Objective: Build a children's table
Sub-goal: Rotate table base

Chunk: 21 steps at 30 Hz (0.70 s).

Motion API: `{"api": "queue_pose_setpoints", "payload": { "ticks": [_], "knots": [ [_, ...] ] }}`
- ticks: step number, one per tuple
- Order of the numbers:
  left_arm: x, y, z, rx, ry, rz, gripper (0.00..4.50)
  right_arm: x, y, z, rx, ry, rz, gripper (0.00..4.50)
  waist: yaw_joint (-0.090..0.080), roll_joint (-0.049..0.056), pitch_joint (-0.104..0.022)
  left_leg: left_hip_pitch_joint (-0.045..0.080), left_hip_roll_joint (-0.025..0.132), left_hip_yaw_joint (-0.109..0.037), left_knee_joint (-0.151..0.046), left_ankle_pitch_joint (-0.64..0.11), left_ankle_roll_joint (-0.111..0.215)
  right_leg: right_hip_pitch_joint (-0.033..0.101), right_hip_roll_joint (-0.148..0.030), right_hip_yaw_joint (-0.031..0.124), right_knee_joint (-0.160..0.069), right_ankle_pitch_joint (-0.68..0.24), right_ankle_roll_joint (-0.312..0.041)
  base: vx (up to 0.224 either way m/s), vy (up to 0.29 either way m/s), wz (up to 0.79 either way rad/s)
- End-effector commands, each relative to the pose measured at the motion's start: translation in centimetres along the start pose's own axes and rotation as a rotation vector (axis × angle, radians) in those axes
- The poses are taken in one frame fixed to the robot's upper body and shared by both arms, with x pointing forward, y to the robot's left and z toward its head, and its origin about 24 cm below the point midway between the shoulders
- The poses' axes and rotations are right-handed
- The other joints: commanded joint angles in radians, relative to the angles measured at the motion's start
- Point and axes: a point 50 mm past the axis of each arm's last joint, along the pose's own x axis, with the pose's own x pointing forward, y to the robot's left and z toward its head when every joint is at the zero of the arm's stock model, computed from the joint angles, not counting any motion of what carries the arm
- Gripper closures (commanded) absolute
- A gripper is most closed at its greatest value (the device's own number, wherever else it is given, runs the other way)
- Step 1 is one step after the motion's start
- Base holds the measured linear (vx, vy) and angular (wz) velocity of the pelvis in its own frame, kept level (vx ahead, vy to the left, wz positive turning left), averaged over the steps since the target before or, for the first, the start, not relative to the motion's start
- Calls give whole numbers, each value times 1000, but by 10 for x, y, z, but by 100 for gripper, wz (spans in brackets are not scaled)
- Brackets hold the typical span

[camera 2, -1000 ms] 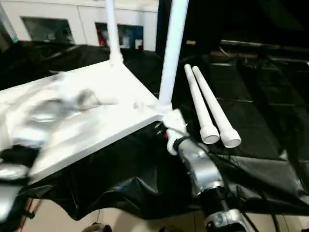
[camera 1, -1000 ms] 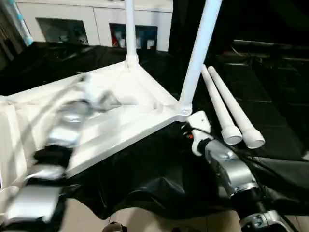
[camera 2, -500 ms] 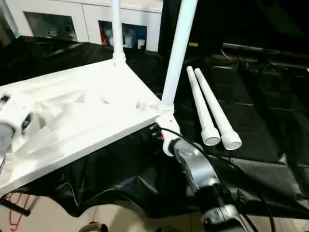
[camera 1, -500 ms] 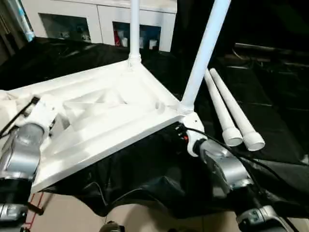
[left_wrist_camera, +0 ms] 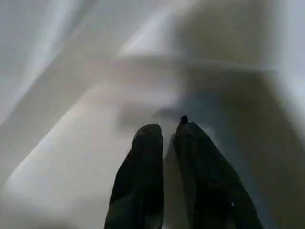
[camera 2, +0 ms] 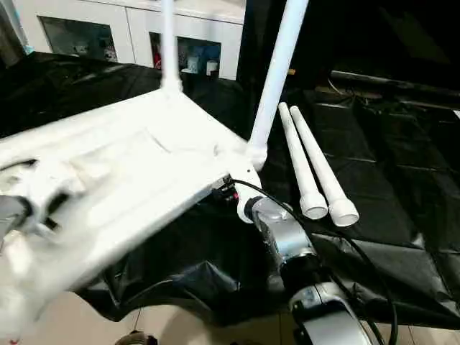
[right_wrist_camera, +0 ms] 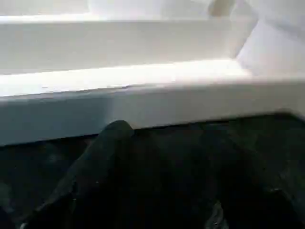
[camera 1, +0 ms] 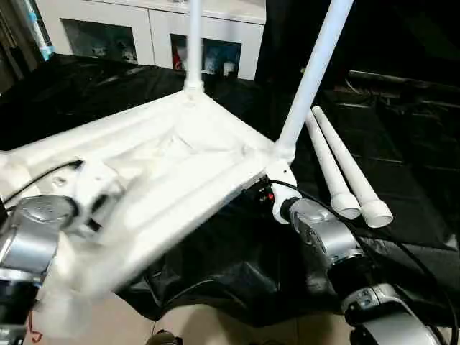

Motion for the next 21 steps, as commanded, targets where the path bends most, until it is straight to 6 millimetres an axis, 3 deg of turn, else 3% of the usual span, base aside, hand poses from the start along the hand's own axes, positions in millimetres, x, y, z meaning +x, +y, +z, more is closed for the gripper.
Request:
{"api": "queue_pose_setpoints", "payload": {
  "ticks": [1,3,5,7,9,10,11,13,14,16,17,19,20,21],
  "knots": [
    [12,-38,7,40,-35,-275,411,5,2,12,-22,-32,14,212,-1,21,-63,34,36,-22,-79,-285,-62,25,-75,45,-66,-227,-173,0,0,0],
    [13,-48,14,109,-82,-365,420,7,3,14,-24,-35,17,230,-3,26,-63,32,32,-20,-78,-277,-61,26,-71,46,-65,-209,-173,0,0,0],
    [18,-59,26,145,-123,-467,435,9,3,17,-25,-40,19,238,-4,23,-64,32,33,-20,-78,-278,-64,28,-72,46,-65,-211,-169,0,0,0],
    [25,-64,36,164,-144,-508,449,10,3,19,-27,-43,18,258,-5,34,-65,36,31,-19,-77,-284,-75,27,-69,46,-65,-208,-172,0,0,0],
    [30,-65,44,170,-163,-516,450,10,2,20,-27,-45,18,268,-8,30,-67,33,32,-21,-77,-285,-80,33,-71,45,-62,-194,-173,0,0,0],
    [34,-65,53,183,-190,-522,450,10,2,20,-28,-48,18,268,-8,40,-67,33,31,-21,-77,-284,-81,33,-71,46,-62,-189,-174,0,0,0],
    [41,-65,65,192,-233,-511,450,10,0,20,-31,-49,17,295,-10,42,-69,33,29,-21,-74,-272,-80,36,-70,45,-60,-162,-181,0,0,0],
    [46,-63,71,193,-251,-486,450,9,-1,20,-34,-49,14,302,-13,38,-70,32,27,-18,-72,-271,-74,37,-67,45,-64,-153,-186,0,0,0],
    [49,-60,76,199,-258,-458,450,9,-2,20,-36,-49,10,317,-10,48,-71,33,28,-20,-71,-270,-77,39,-69,45,-61,-149,-188,0,0,0],
    [57,-52,83,205,-266,-384,450,8,-4,19,-40,-50,1,330,-15,43,-71,30,26,-20,-71,-268,-69,42,-67,44,-63,-145,-191,0,0,0],
    [60,-47,87,204,-270,-340,450,7,-5,19,-39,-53,-5,340,-15,55,-72,30,26,-21,-69,-269,-68,42,-68,44,-63,-144,-192,0,0,0],
    [66,-37,93,206,-267,-250,450,5,-8,18,-37,-58,-19,352,-19,50,-73,30,26,-21,-68,-274,-62,44,-67,42,-65,-152,-194,0,0,0],
    [69,-33,94,215,-258,-210,450,4,-9,17,-39,-59,-28,362,-17,61,-73,28,24,-23,-67,-270,-58,45,-68,42,-65,-160,-193,0,0,0],
    [70,-32,94,219,-254,-203,450,4,-10,17,-40,-59,-31,374,-18,55,-74,28,27,-24,-66,-272,-56,48,-71,42,-66,-162,-195,0,0,0]
  ]
}}
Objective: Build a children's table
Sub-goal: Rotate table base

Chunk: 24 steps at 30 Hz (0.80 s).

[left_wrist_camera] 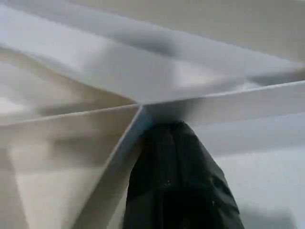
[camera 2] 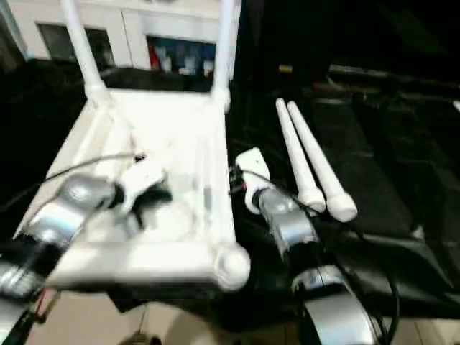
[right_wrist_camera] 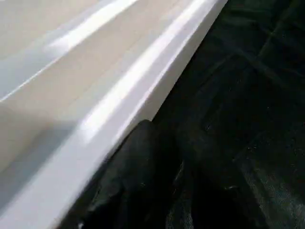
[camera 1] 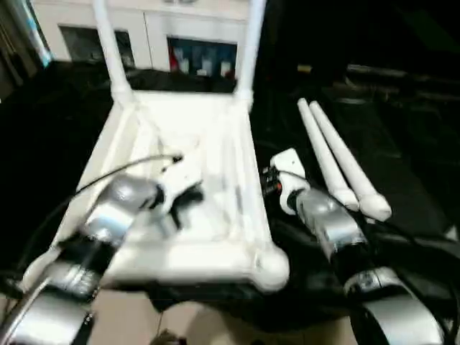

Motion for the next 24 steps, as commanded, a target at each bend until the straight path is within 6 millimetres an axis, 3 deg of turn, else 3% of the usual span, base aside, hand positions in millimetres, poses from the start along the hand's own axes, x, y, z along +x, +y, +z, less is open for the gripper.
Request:
{"api": "queue_pose_setpoints", "payload": {
  "ticks": [1,3,5,9,14,17,19,20,21,22,24],
  "knots": [
    [0,13,10,49,-17,93,450,-1,4,5,-15,-30,17,386,2,20,-81,25,26,-22,-68,-265,-52,50,-71,42,-69,-164,-194,0,0,0],
    [3,22,4,76,25,200,450,-4,1,4,-8,-37,-2,391,-1,25,-81,23,26,-21,-66,-240,-40,48,-68,42,-69,-133,-198,0,0,0],
    [5,27,-5,94,52,289,450,-7,-3,4,-12,-44,-49,391,-1,24,-81,22,24,-22,-66,-230,-32,51,-65,41,-68,-110,-195,0,0,0],
    [11,25,-8,58,11,332,450,-10,-11,5,-3,-44,-115,391,0,25,-85,27,27,-21,-62,-220,-26,49,-69,41,-64,-89,-216,0,0,0],
    [11,23,-5,14,-101,386,450,-22,-36,20,65,-55,-276,391,10,22,-84,29,28,-20,-64,-218,-27,50,-69,42,-63,-84,-219,0,0,0],
    [7,24,-1,-14,-150,384,450,-27,-39,29,101,-84,-266,376,10,24,-82,29,31,-20,-65,-228,-30,51,-72,42,-64,-98,-214,0,0,0],
    [3,24,2,-59,-197,371,417,-30,-42,37,99,-106,-261,359,10,23,-82,29,31,-19,-64,-230,-28,49,-72,42,-64,-104,-215,0,0,0],
    [0,21,7,-102,-242,327,406,-31,-45,42,76,-108,-259,346,9,19,-81,30,30,-18,-64,-234,-28,47,-72,42,-66,-120,-214,0,0,0],
    [-4,15,13,-141,-295,265,406,-33,-49,49,50,-107,-264,346,11,22,-81,32,35,-20,-65,-231,-35,48,-78,41,-62,-128,-226,0,0,0],
    [-5,14,13,-144,-302,257,397,-33,-49,50,47,-107,-266,333,9,17,-78,29,35,-17,-66,-232,-33,45,-75,42,-66,-138,-225,0,0,0],
    [-10,6,18,-134,-345,189,382,-35,-55,55,37,-88,-294,322,8,18,-78,29,33,-16,-64,-232,-36,44,-72,42,-64,-152,-223,0,0,0]
  ]
}}
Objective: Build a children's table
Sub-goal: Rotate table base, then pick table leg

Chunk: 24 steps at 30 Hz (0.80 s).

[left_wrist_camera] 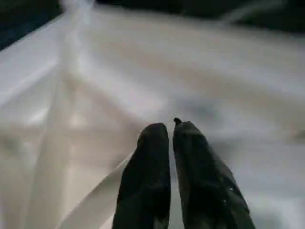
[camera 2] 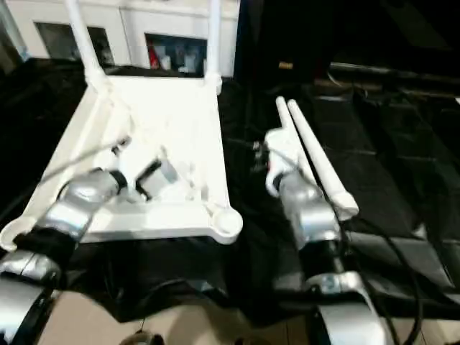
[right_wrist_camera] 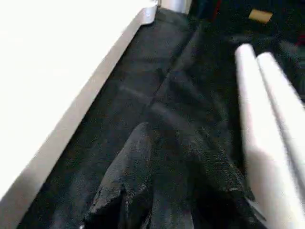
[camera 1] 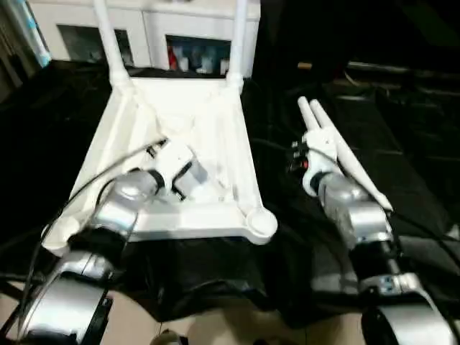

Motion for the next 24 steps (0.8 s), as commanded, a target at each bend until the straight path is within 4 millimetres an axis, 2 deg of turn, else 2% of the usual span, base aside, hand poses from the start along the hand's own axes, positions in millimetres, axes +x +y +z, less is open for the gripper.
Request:
{"api": "queue_pose_setpoints", "payload": {
  "ticks": [1,2,3,4,5,7,10,11,14,17,24],
  "knots": [
    [-4,-5,8,-26,-40,-64,368,-1,-8,9,-15,13,-30,311,3,12,-78,30,30,-16,-66,-233,-37,43,-71,41,-63,-164,-214,0,0,0],
    [-7,-10,12,-49,-67,-94,362,-1,-12,11,-22,36,-38,303,2,5,-77,30,30,-15,-66,-227,-37,43,-70,42,-64,-172,-205,0,0,0],
    [-7,-10,12,-49,-67,-94,362,-1,-12,11,-22,36,-38,303,2,8,-78,29,30,-15,-65,-222,-37,44,-71,43,-62,-167,-204,0,0,0],
    [-8,-18,17,-63,-104,-151,352,-1,-17,11,-26,64,-51,291,1,4,-77,28,29,-14,-65,-219,-35,43,-69,43,-64,-167,-199,0,0,0],
    [-9,-27,21,-62,-120,-206,334,0,-22,11,-23,90,-70,276,2,5,-78,29,29,-14,-64,-210,-38,43,-70,42,-62,-165,-197,0,0,0],
    [-11,-31,23,-62,-122,-232,330,-1,-25,11,-22,100,-78,269,3,4,-78,29,28,-12,-64,-207,-37,42,-68,43,-63,-165,-194,0,0,0],
    [-11,-36,24,-62,-113,-239,314,-1,-32,11,-10,125,-117,243,1,2,-77,27,27,-13,-64,-203,-40,44,-68,43,-63,-173,-179,0,0,0],
    [-11,-37,25,-65,-112,-238,293,-2,-36,11,-1,136,-136,225,1,2,-77,28,27,-13,-63,-202,-40,44,-67,43,-64,-176,-177,0,0,0],
    [-12,-41,27,-68,-109,-251,285,-5,-47,8,22,188,-191,209,0,6,-78,27,25,-13,-62,-190,-45,46,-65,43,-62,-165,-169,0,0,0],
    [-15,-44,29,-65,-97,-281,250,-7,-56,4,37,227,-225,173,0,6,-80,27,24,-12,-61,-184,-46,47,-63,42,-61,-150,-168,0,0,0],
    [-16,-49,32,-64,-89,-309,206,-7,-66,-4,92,269,-224,120,-2,5,-81,27,23,-12,-58,-194,-45,47,-62,41,-62,-149,-181,0,0,0]
  ]
}}
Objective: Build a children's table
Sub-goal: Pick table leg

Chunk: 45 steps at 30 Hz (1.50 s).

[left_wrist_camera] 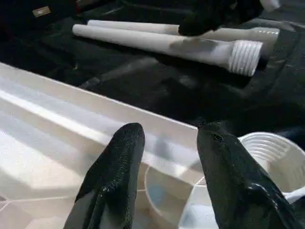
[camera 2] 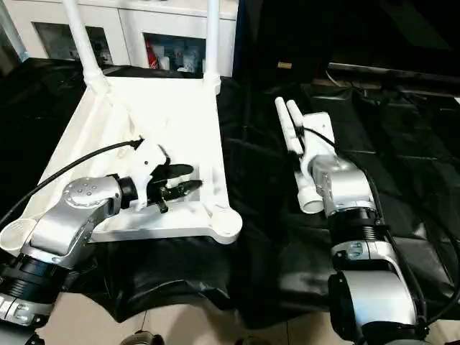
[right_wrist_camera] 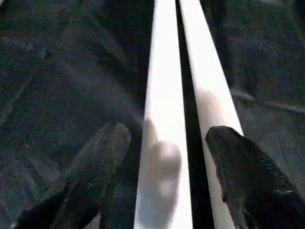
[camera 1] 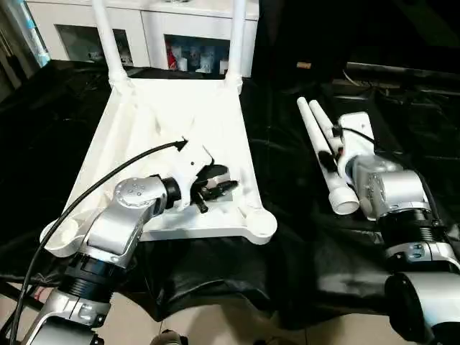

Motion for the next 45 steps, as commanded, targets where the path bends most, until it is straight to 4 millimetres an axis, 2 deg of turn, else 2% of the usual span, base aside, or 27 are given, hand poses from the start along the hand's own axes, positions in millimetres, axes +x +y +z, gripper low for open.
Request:
{"api": "queue_pose_setpoints", "payload": {
  "ticks": [1,4,5,8,10,16,17,19,21,24,29,32,37,41,45],
  "knots": [
    [0,-3,1,9,5,-15,201,-1,-9,5,23,-3,-13,111,1,5,-80,26,23,-12,-58,-195,-44,47,-62,40,-63,-151,-181,0,0,0],
    [0,-4,2,11,10,-15,194,0,-9,3,31,16,21,94,3,3,-82,24,23,-12,-57,-182,-38,51,-63,40,-60,-137,-185,0,0,0],
    [0,-5,2,16,15,-10,167,2,-8,1,43,48,37,75,2,2,-83,24,23,-13,-56,-175,-33,51,-63,39,-58,-128,-189,0,0,0],
    [0,-6,1,22,25,-7,156,5,-7,-4,66,97,46,74,0,1,-81,23,23,-12,-55,-180,-29,49,-63,39,-61,-138,-200,0,0,0],
    [-1,-6,0,23,32,-7,128,7,-7,-8,106,129,62,74,0,1,-81,25,23,-12,-54,-184,-30,49,-63,39,-60,-149,-203,0,0,0],
    [-1,-7,0,24,40,-11,94,9,-1,-19,178,235,139,74,3,0,-82,23,24,-12,-53,-167,-23,51,-64,38,-56,-124,-209,0,0,0],
    [-1,-7,0,25,40,-12,79,10,0,-24,174,270,150,74,3,-4,-82,22,25,-11,-53,-168,-22,50,-64,37,-57,-127,-211,0,0,0],
    [-1,-8,0,26,42,-13,76,10,-1,-27,169,289,146,74,4,-1,-80,23,26,-11,-54,-179,-23,48,-66,37,-59,-152,-212,0,0,0],
    [-2,-8,0,26,43,-14,56,10,-2,-29,175,300,142,102,4,-4,-80,24,26,-11,-54,-187,-30,48,-66,37,-61,-170,-207,0,0,0],
    [-2,-8,0,25,45,-17,37,10,-4,-31,187,316,141,112,4,-3,-80,26,27,-13,-54,-199,-36,46,-68,36,-61,-191,-202,0,0,0],
    [-2,-9,0,24,49,-24,0,11,-6,-34,200,324,138,157,5,-5,-80,24,26,-12,-53,-201,-35,45,-68,37,-61,-197,-197,0,0,0],
    [-2,-9,0,24,47,-29,0,11,-6,-35,215,321,133,195,6,-2,-80,24,25,-13,-53,-201,-37,45,-66,36,-61,-192,-196,0,0,0],
    [-1,-9,3,0,25,-44,0,13,-4,-34,244,297,134,234,5,2,-80,25,25,-13,-53,-214,-40,44,-66,36,-61,-193,-200,0,0,0],
    [-2,-13,8,-48,-16,-80,0,14,-2,-30,278,242,156,257,5,3,-80,24,25,-14,-52,-226,-45,44,-66,35,-60,-196,-205,0,0,0],
    [-2,-13,11,-69,-32,-103,0,13,5,-18,349,126,223,259,4,3,-80,23,25,-14,-53,-234,-40,44,-66,36,-62,-201,-199,0,0,0]
  ]
}}
